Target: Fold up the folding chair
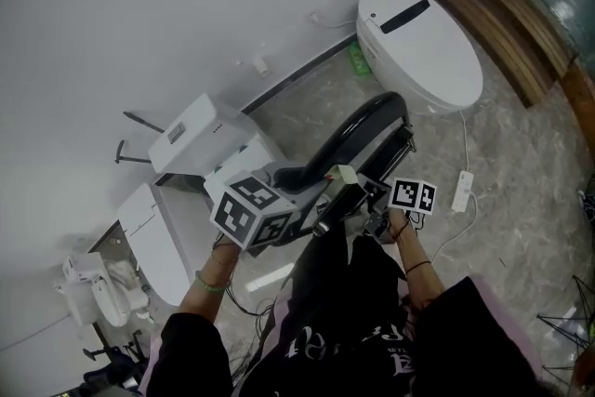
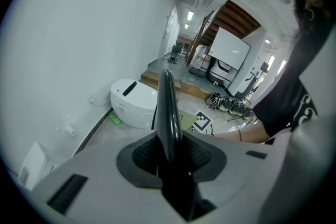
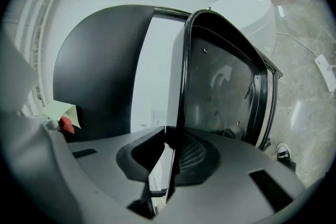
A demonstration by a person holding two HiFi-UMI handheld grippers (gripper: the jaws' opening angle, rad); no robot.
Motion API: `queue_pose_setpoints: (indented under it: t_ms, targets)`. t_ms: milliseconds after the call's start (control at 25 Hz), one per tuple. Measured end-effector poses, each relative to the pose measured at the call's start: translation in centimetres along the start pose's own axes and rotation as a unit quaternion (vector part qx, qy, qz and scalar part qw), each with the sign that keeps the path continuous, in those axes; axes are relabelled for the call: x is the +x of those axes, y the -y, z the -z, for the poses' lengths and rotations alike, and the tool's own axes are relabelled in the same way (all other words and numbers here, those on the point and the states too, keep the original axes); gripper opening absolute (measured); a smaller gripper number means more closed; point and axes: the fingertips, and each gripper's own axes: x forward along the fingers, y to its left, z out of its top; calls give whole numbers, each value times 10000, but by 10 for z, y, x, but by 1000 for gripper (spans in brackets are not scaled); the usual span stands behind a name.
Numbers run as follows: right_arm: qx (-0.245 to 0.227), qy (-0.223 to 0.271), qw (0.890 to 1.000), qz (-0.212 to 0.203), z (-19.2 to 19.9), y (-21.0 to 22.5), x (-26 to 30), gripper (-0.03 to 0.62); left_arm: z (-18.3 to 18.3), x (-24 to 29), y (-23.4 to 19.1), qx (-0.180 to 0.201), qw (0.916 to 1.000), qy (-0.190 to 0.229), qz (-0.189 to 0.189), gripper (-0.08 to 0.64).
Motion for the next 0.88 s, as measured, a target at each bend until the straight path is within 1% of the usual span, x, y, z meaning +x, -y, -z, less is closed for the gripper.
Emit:
queue_pose_setpoints:
  t_ms: [200,320,480,720,880]
  targets:
    - [24,287,9996,-53,-12,-11,10,58,-11,-6,-4,343,9994,74,80,94]
    - [140,358,9993,15,-35,-15,38,60,-26,-4,-41,400,9991,42,140,94]
    - [261,465,9985,124,-63,-23,77,60,-42,-6,-89,466,9984,-25,318,94]
    - [370,462,9980,218,-86,-43,129,63,-60,-20,-148,478,9976,9,494,94]
    - [363,457,9981,204,-98,-62,160,63,-72,-36,-182,429,9977,88,517,94]
